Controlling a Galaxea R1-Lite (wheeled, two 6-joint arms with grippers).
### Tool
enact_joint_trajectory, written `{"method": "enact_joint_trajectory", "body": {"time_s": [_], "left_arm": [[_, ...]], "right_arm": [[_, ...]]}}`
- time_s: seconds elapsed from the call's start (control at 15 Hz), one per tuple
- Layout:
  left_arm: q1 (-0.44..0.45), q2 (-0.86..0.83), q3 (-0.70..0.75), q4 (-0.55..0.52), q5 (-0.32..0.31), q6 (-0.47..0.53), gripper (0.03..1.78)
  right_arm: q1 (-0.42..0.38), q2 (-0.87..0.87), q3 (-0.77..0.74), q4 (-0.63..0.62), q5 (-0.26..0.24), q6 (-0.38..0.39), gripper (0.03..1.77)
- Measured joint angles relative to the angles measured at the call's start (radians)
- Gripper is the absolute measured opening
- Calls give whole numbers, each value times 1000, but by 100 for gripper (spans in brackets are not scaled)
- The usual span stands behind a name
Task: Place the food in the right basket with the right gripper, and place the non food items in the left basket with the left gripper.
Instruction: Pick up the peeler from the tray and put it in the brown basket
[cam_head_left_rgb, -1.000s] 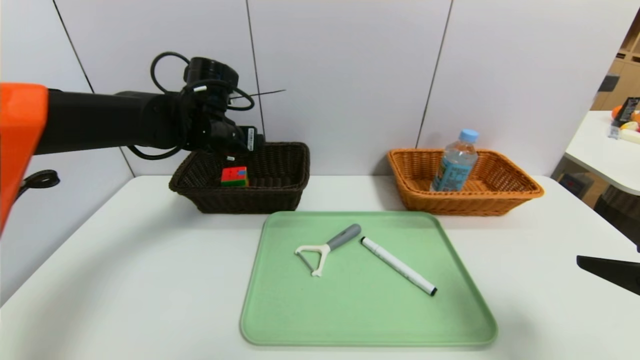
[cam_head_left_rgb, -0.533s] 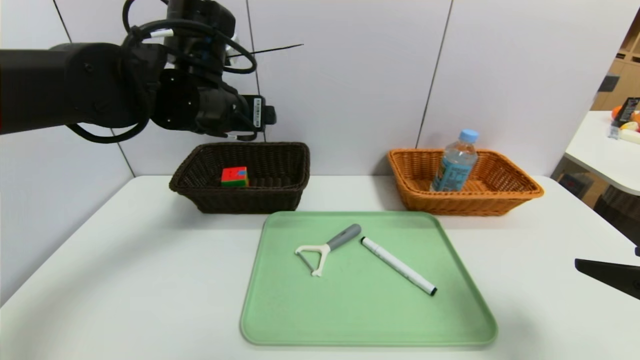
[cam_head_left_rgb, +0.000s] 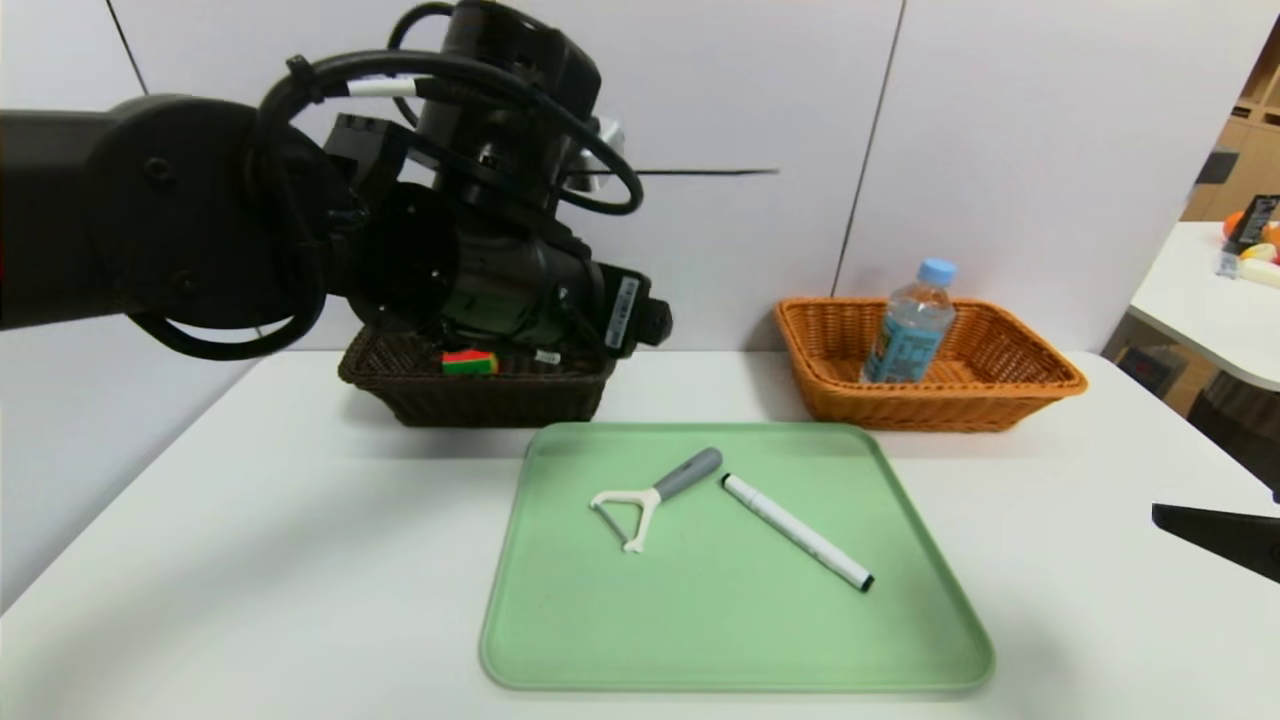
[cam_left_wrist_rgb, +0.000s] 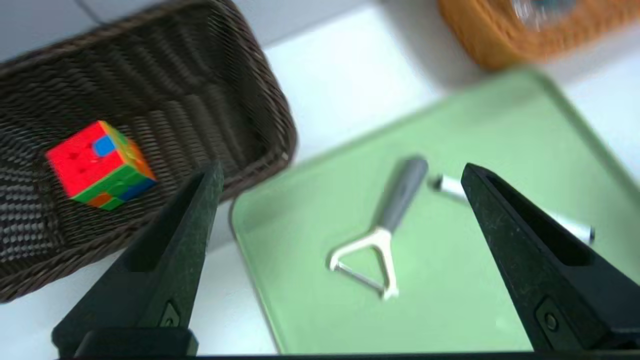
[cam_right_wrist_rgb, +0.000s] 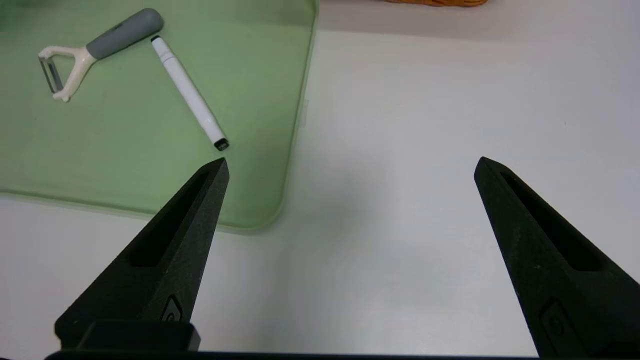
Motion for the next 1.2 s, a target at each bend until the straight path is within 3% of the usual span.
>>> {"method": "enact_joint_trajectory", "body": {"time_s": [0.33,0.87,1.2], "left_arm": [[-23,-16,174,-115,-184,184,169],[-51,101,203,-121,-205,227,169],[-33,170,204,-125,-287,255,169]], "right_arm": [[0,1,-6,-35,0,39,169],[1,20,-46,-144,3,117,169],[1,9,-68,-136,15,125,170]]}}
